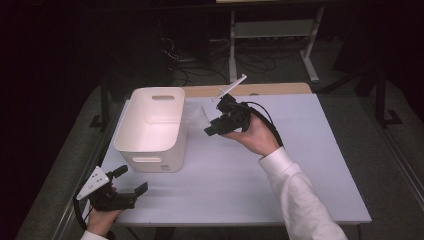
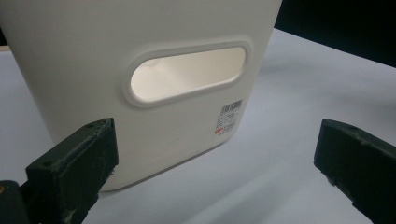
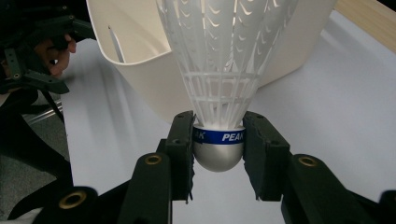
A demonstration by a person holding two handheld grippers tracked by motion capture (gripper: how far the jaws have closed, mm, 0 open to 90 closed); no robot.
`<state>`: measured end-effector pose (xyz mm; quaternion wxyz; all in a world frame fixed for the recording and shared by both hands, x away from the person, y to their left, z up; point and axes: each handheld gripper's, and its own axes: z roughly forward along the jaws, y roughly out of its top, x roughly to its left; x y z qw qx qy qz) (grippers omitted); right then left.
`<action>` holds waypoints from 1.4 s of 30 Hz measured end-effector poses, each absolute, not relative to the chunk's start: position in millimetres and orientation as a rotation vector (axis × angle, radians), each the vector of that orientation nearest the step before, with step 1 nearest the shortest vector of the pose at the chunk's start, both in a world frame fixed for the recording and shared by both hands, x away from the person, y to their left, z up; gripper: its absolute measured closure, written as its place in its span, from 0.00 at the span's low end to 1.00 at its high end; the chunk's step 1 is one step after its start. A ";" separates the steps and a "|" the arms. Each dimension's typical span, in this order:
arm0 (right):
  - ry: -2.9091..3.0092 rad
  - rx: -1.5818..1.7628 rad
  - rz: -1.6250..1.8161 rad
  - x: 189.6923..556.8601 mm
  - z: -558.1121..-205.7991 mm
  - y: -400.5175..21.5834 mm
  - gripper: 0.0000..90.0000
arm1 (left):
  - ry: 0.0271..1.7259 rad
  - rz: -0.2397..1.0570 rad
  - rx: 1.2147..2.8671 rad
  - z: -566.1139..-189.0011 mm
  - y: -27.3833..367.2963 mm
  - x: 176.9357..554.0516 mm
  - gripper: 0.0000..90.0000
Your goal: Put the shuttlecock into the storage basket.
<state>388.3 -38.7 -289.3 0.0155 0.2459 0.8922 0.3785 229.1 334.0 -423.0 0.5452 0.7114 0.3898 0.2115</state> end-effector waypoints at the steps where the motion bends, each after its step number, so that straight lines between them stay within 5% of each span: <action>1: 2.773 0.752 1.180 389.2 -289.4 -37.6 0.70 | 0.924 0.502 1.689 -422.9 334.1 229.1 0.00; 42: 2.817 0.598 1.160 404.8 -261.2 20.0 0.70 | 0.922 0.499 1.683 -423.7 333.7 229.7 0.00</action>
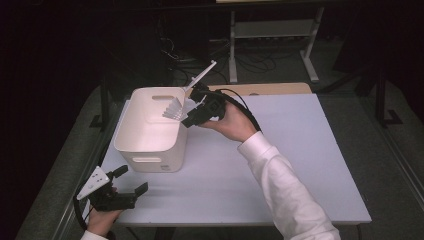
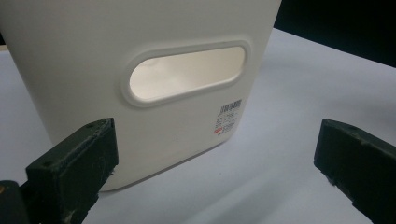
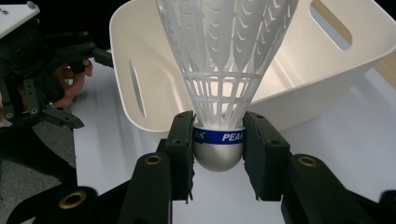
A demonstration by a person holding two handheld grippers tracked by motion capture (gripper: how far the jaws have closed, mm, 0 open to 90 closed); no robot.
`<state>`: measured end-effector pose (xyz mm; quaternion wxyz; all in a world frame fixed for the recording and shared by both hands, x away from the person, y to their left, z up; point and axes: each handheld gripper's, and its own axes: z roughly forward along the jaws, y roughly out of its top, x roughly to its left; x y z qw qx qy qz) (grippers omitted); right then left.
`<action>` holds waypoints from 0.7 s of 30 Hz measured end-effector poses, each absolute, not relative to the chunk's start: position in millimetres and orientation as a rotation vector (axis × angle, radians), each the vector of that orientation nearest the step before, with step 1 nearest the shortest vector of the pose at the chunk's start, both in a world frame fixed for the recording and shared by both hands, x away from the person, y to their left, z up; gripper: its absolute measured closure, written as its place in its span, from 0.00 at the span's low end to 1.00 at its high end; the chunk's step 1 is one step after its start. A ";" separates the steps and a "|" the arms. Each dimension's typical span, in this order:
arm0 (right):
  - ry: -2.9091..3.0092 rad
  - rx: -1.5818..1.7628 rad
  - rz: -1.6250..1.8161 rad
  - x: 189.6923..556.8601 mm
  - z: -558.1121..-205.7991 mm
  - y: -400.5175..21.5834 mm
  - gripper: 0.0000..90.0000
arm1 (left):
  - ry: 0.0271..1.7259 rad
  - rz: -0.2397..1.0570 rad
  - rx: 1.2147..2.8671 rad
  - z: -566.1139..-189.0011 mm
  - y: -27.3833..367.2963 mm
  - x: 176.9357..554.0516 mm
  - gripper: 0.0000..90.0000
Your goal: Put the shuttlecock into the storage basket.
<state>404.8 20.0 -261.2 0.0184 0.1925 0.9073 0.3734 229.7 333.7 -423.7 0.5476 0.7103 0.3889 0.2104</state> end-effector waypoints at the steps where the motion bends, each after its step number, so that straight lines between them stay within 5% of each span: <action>1: 2.818 0.597 1.162 404.9 -261.4 21.9 0.70 | 0.923 0.498 1.682 -423.7 333.6 229.8 0.00; 21: 2.827 0.590 1.210 423.5 -263.8 43.8 0.70 | 0.922 0.496 1.691 -423.8 334.0 230.1 0.00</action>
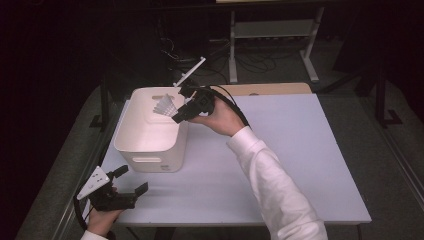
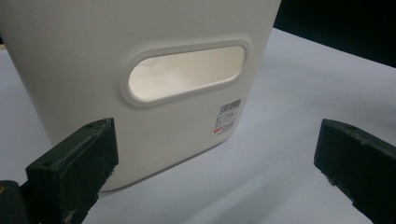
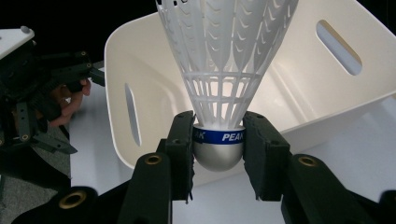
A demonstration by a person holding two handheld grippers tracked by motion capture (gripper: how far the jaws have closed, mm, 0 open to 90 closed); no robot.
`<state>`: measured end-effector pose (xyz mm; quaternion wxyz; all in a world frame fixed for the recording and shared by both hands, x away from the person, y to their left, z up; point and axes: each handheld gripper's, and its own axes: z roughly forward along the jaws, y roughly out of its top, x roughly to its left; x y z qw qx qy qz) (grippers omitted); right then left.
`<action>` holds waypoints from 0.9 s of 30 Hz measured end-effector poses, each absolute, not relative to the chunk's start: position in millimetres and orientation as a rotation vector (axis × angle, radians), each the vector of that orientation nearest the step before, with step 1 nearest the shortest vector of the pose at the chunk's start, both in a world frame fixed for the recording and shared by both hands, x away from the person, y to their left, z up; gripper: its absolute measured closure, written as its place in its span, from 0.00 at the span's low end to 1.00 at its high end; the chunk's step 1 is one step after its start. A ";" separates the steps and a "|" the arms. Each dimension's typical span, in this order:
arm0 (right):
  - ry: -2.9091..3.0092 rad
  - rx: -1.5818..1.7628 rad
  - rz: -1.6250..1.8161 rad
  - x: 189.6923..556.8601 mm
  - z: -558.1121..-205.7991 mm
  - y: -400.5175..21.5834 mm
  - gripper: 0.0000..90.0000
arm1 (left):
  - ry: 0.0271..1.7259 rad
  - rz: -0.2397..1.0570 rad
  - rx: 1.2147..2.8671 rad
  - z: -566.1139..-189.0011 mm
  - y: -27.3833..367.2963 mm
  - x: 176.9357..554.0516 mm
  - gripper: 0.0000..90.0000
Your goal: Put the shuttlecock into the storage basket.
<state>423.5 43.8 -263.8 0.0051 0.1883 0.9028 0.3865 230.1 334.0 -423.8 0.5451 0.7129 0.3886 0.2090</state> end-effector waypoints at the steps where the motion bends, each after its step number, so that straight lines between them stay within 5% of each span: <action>1: 2.825 0.584 1.214 424.6 -264.4 45.0 0.70 | 0.922 0.496 1.690 -423.9 334.0 230.1 0.00; 27: 2.867 0.510 1.221 429.5 -276.5 78.6 0.70 | 0.919 0.495 1.692 -424.1 334.3 230.5 0.00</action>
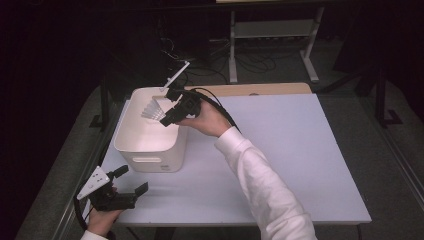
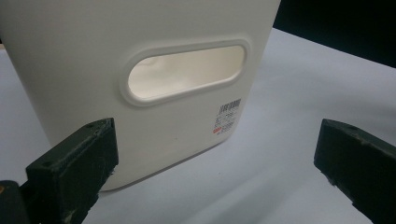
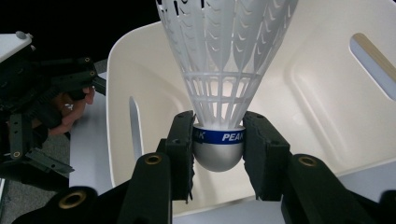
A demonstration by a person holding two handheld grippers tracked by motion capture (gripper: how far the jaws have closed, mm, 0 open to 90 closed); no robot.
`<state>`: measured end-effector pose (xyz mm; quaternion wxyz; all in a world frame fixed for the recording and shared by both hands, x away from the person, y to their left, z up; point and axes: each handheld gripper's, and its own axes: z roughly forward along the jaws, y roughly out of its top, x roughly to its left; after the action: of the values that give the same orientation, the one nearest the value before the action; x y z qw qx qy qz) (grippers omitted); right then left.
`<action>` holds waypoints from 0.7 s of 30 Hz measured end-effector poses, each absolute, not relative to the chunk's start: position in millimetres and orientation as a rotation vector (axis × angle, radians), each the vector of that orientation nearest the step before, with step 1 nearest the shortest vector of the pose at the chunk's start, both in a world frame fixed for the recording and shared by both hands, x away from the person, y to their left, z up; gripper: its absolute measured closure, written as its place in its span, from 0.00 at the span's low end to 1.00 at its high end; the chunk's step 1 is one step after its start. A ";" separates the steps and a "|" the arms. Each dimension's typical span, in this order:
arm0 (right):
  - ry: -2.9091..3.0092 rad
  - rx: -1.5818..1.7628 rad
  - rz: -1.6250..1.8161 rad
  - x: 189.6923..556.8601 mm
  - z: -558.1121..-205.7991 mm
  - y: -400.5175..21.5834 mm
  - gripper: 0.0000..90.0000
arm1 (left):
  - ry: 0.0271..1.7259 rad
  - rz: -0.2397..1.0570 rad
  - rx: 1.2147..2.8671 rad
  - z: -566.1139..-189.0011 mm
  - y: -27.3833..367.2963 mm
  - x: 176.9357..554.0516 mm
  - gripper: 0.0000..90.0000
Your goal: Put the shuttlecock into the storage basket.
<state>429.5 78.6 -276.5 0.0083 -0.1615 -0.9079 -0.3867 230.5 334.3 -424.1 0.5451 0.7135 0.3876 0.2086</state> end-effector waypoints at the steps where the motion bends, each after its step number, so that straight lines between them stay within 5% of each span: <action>1: -2.843 -0.511 -1.205 429.4 -276.7 79.5 0.70 | 0.922 0.494 1.696 -423.8 334.4 230.3 0.00; 15: -2.840 -0.491 -1.198 432.5 -288.3 92.0 0.69 | 0.920 0.490 1.689 -424.2 334.0 230.8 0.00; 21: -2.822 -0.542 -1.207 435.4 -288.6 93.0 0.43 | 0.922 0.490 1.687 -424.2 334.3 230.8 0.00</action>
<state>435.4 93.0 -288.6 0.0124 -0.1740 -0.9053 -0.3873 230.8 334.3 -424.2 0.5470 0.7117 0.3892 0.2066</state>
